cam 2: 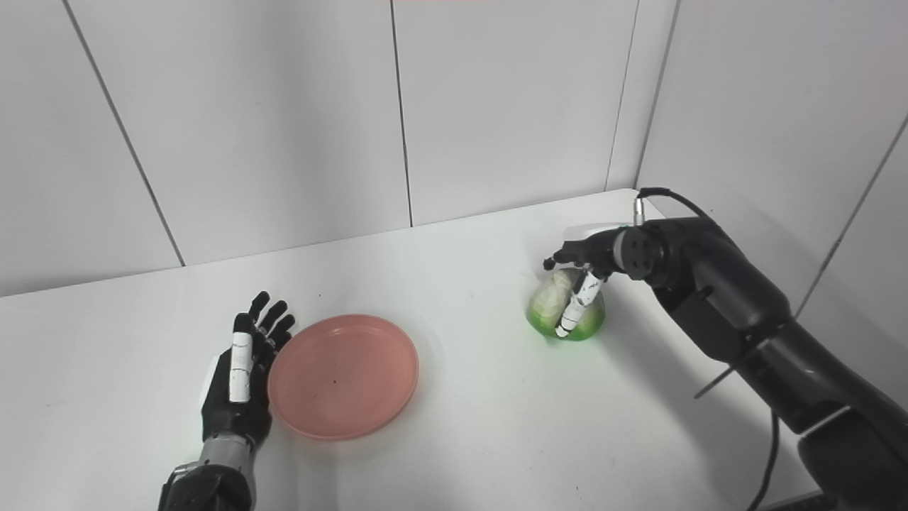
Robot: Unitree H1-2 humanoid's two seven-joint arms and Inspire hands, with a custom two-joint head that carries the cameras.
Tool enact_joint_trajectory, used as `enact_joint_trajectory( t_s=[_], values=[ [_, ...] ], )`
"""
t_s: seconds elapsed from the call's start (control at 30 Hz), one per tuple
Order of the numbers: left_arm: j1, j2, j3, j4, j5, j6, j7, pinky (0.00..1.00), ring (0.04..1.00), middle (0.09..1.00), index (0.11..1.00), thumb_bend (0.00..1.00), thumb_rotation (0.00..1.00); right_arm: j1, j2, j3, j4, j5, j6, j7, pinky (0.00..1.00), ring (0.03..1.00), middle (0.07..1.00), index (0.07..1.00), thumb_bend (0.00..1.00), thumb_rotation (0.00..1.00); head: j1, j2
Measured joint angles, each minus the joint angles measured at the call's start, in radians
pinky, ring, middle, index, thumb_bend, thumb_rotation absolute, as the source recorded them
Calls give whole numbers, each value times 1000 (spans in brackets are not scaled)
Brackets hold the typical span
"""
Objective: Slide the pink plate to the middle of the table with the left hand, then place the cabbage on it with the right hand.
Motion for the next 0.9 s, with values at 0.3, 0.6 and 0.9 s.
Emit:
enact_joint_trajectory(
  t_s=[0.3,0.6,0.9],
  values=[
    [0,-1,0,0,-5,1,-2,975,927,928,938,963,827,-16,0,16,26,17,0,37,606,833,981,940,1000,185,5,3],
    [2,-1,0,-9,-11,11,-2,956,921,926,939,961,816,-17,1,65,35,-27,0,35,779,964,1000,925,1000,161,11,9],
    [9,-1,-3,-23,-11,25,-2,965,927,929,943,953,817,-15,4,89,63,-58,-1,13,720,930,989,918,1000,193,17,20]
  ],
)
